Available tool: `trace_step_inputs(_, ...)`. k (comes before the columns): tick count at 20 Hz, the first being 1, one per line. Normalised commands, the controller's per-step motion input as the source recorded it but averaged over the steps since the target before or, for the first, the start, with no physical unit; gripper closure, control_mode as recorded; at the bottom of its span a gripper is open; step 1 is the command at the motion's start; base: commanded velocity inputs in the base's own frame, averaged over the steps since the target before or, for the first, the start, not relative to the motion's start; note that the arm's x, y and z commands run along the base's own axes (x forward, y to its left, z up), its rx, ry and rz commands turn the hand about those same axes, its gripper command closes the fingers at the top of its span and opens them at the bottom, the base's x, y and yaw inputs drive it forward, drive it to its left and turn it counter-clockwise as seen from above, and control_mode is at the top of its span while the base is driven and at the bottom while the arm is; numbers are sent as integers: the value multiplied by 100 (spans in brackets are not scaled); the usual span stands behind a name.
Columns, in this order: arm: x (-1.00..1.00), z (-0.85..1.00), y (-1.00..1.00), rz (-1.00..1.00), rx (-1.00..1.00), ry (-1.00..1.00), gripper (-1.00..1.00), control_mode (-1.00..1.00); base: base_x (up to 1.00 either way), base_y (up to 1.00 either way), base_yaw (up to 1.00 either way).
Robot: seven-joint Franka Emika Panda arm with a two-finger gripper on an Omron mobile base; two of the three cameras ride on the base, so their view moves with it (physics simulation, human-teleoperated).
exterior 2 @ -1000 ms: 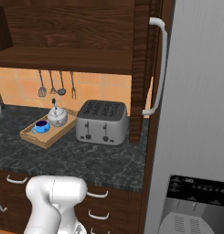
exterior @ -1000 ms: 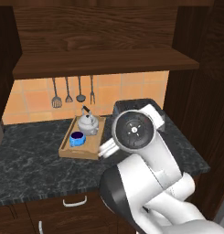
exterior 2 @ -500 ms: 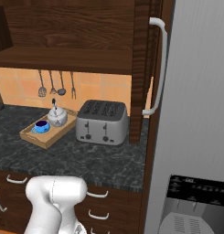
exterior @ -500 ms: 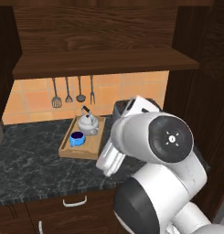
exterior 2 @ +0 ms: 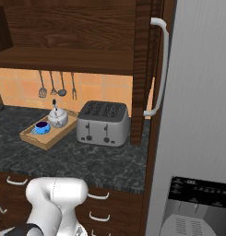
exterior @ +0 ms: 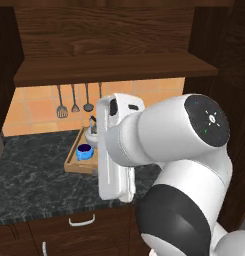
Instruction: Pick the kettle from the counter and place it on the tray. Then pick the mug from the cabinet and place it on the tray. Then close the cabinet doors.
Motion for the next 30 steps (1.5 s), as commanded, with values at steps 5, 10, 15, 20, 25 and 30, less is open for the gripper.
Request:
trace_step_inputs(5, -41, 22, 64, 34, -7, -8, -100, -100, 0, 0, 0)
trace_step_inputs(10, -38, 24, 60, 30, -4, -22, -100, -100, 0, 0, 0)
trace_step_inputs(15, -10, 14, 53, 16, -1, -27, -100, -100, 0, 0, 0)
trace_step_inputs(20, -29, 17, 41, 10, 0, -25, -100, -100, 0, 0, 0)
trace_step_inputs(25, -25, 10, 49, 8, 0, -9, -100, -100, 0, 0, 0)
trace_step_inputs(30, 18, 8, 69, 1, 0, -9, -100, -100, 0, 0, 0)
